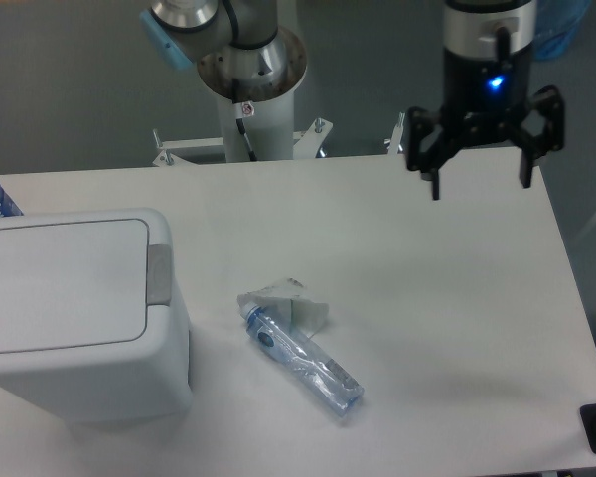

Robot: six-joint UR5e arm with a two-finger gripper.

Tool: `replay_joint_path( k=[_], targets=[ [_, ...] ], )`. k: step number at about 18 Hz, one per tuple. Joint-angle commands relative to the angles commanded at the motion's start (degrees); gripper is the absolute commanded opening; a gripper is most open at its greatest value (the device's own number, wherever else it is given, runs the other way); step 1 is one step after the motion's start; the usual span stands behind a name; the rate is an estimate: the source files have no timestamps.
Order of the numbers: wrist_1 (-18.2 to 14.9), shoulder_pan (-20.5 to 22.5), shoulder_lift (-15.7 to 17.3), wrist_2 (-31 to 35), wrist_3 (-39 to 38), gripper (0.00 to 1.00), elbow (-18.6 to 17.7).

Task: Open the trash can
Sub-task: 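Move the open gripper over to the white trash can lid edge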

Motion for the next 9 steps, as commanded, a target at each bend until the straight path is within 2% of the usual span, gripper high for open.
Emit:
replay_joint_path(
  k=[5,9],
  targets=[
    [0.1,0.0,-0.1,0.4,-1.6,1.00,0.3],
    [0.1,-0.1,0.0,-0.3,-7.4,1.00,0.2]
  ],
)
